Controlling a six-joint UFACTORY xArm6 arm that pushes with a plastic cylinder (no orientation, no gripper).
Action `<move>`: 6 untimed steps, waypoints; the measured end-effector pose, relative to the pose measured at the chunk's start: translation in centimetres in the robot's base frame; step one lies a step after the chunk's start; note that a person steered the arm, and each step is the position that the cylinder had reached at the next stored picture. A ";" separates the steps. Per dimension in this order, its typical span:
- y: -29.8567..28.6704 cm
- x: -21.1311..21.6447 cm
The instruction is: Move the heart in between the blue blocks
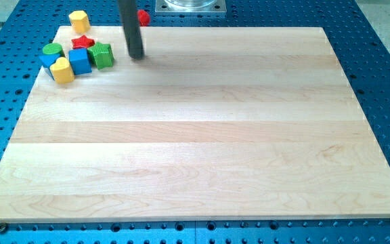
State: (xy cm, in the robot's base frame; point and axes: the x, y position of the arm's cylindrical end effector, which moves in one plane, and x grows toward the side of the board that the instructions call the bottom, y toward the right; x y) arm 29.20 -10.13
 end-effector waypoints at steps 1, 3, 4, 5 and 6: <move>-3.3 7.3; -14.5 10.3; -18.3 10.0; -15.8 10.0; -14.6 8.2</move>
